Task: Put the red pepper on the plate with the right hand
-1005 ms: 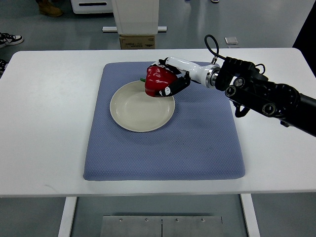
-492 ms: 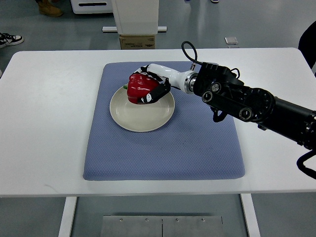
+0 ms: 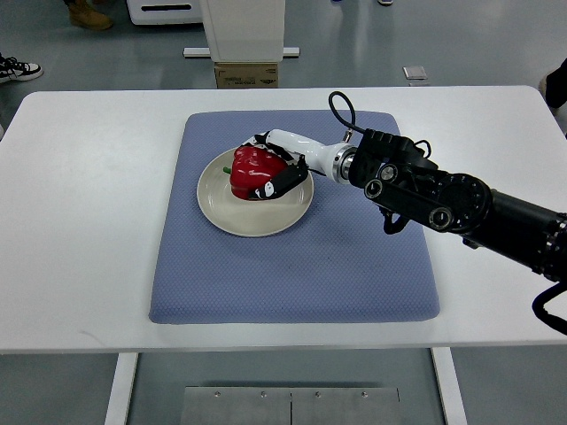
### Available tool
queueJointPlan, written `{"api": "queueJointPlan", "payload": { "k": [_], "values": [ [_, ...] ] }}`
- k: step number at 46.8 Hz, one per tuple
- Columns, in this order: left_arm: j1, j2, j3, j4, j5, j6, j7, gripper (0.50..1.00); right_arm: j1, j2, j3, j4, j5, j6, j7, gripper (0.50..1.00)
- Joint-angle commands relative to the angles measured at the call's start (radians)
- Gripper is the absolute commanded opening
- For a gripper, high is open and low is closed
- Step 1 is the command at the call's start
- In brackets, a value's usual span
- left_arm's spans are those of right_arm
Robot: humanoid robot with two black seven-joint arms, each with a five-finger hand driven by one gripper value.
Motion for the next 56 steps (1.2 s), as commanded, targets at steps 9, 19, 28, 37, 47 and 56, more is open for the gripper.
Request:
{"api": "queueJointPlan", "payload": {
  "k": [9, 19, 28, 37, 47, 56],
  "values": [
    [0.0, 0.0, 0.0, 0.0, 0.001, 0.0, 0.0, 1.0, -0.023, 0.0, 0.0, 0.004, 0.0, 0.0, 0.001, 0.5],
    [0.0, 0.0, 0.0, 0.0, 0.001, 0.0, 0.0, 1.0, -0.043, 0.0, 0.0, 0.001, 0.0, 0.0, 0.001, 0.537],
    [0.0, 0.0, 0.0, 0.0, 0.001, 0.0, 0.0, 1.0, -0.044, 0.0, 0.0, 0.001, 0.004, -0.003, 0.002, 0.932],
    [0.0, 0.0, -0.001, 0.0, 0.001, 0.0, 0.0, 1.0, -0.04, 0.0, 0.001, 0.001, 0.004, -0.004, 0.001, 0.998],
    [0.0, 0.0, 0.0, 0.0, 0.001, 0.0, 0.0, 1.0, -0.031, 0.0, 0.003, 0.002, 0.017, -0.004, 0.001, 0.998],
    [0.0, 0.0, 0.0, 0.0, 0.001, 0.0, 0.0, 1.0, -0.02, 0.0, 0.066, 0.015, 0.063, 0.005, -0.001, 0.998]
  ]
}}
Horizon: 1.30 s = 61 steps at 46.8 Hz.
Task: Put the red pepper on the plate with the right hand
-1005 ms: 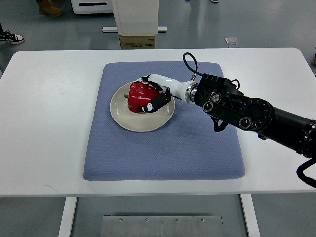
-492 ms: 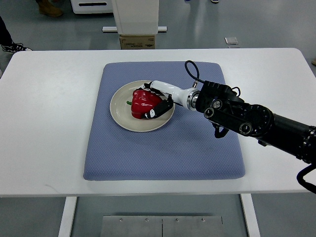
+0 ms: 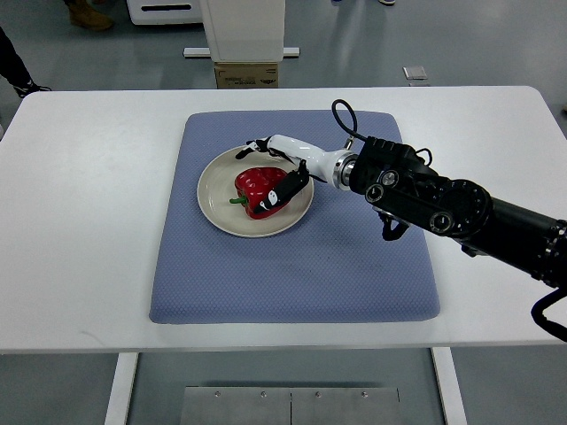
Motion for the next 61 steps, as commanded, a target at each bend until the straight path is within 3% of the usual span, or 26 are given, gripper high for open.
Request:
{"api": "queueJointPlan", "payload": {
  "k": [1, 12, 26, 49, 61],
  "values": [
    [0.0, 0.0, 0.0, 0.0, 0.001, 0.0, 0.0, 1.0, 0.001, 0.0, 0.045, 0.01, 0.023, 0.011, -0.003, 0.998],
    [0.0, 0.0, 0.0, 0.0, -0.001, 0.0, 0.0, 1.0, -0.022, -0.073, 0.169, 0.014, 0.143, 0.014, -0.014, 0.996],
    [0.0, 0.0, 0.0, 0.0, -0.001, 0.0, 0.0, 1.0, -0.157, -0.159, 0.439, 0.01, 0.157, 0.005, -0.021, 0.998],
    [0.0, 0.0, 0.0, 0.0, 0.001, 0.0, 0.0, 1.0, -0.398, -0.164, 0.752, 0.01, 0.163, -0.053, 0.008, 1.0],
    [0.0, 0.0, -0.001, 0.0, 0.001, 0.0, 0.0, 1.0, -0.427, -0.164, 0.785, 0.008, 0.273, -0.053, 0.037, 1.0]
  ]
}}
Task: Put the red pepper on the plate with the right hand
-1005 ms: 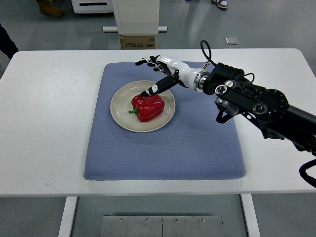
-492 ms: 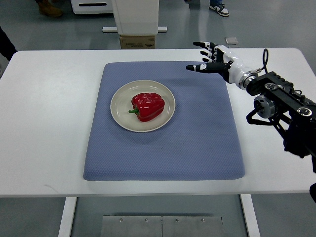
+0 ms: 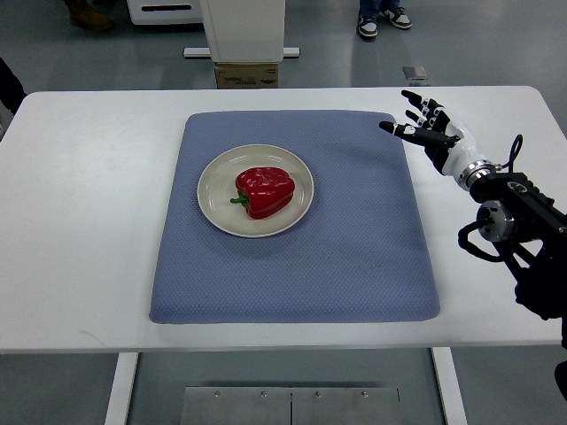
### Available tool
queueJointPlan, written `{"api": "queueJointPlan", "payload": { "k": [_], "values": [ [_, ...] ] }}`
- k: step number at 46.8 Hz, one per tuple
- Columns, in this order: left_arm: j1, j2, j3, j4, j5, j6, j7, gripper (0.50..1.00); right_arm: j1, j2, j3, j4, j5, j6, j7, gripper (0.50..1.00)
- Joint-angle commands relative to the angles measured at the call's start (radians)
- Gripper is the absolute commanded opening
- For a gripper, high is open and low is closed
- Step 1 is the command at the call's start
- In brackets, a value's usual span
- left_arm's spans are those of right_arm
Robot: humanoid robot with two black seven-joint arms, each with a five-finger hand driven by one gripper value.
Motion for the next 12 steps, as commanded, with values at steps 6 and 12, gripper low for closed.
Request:
{"api": "queueJointPlan", "payload": {
  "k": [6, 12],
  "values": [
    [0.0, 0.0, 0.0, 0.0, -0.001, 0.0, 0.0, 1.0, -0.009, 0.001, -0.001, 0.0, 0.07, -0.001, 0.0, 1.0],
    [0.0, 0.0, 0.0, 0.0, -0.001, 0.0, 0.0, 1.0, -0.013, 0.004, -0.001, 0.001, 0.072, 0.001, 0.0, 1.0]
  ]
}}
